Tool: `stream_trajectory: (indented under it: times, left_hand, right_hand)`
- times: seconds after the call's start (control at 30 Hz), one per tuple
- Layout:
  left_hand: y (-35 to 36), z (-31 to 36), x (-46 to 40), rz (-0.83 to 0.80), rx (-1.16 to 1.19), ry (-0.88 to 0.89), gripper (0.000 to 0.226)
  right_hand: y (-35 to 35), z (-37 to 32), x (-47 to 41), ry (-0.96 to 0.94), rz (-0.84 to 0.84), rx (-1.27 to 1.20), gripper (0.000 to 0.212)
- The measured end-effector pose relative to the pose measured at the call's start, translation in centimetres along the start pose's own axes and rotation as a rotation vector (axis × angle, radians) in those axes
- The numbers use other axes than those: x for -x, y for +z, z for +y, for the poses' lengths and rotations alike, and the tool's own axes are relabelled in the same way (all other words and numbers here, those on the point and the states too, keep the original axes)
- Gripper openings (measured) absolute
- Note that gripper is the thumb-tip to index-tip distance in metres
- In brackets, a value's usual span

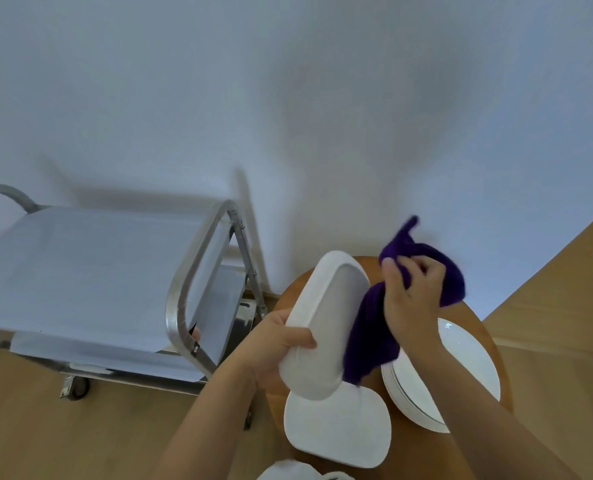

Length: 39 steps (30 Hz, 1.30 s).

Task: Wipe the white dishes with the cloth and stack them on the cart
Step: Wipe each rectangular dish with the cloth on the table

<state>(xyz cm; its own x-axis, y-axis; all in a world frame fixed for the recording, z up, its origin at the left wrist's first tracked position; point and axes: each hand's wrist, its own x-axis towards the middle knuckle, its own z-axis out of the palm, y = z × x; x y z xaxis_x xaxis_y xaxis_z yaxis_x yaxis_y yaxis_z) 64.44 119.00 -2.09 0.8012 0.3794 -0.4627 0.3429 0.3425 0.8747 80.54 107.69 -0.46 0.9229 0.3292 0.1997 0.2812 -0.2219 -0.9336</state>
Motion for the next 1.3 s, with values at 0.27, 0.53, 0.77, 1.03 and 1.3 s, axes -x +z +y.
stream_trajectory:
  times: [0.27,0.53,0.77,1.03,1.3]
  left_hand:
    - [1.4,1.2,0.8,-0.161,-0.229,-0.023,0.05]
    - [0.6,1.0,1.2,-0.165,-0.167,0.01,0.035]
    - [0.5,0.9,0.5,-0.035,0.131,0.103,0.048]
    - [4.2,2.3,-0.7,0.215,0.188,0.128,0.075]
    - [4.7,2.1,-2.1,0.412,0.424,0.128,0.047]
  right_hand:
    - [2.3,0.3,2.2,-0.572,-0.624,0.493,0.056]
    - [2.2,0.9,-1.0,-0.366,-0.44,0.364,0.045]
    - [2.1,2.5,-1.6,0.033,-0.408,0.297,0.042]
    - [3.3,0.9,1.2,-0.12,-0.413,0.336,0.057]
    - [4.1,0.6,5.5,-0.295,-0.582,0.283,0.059]
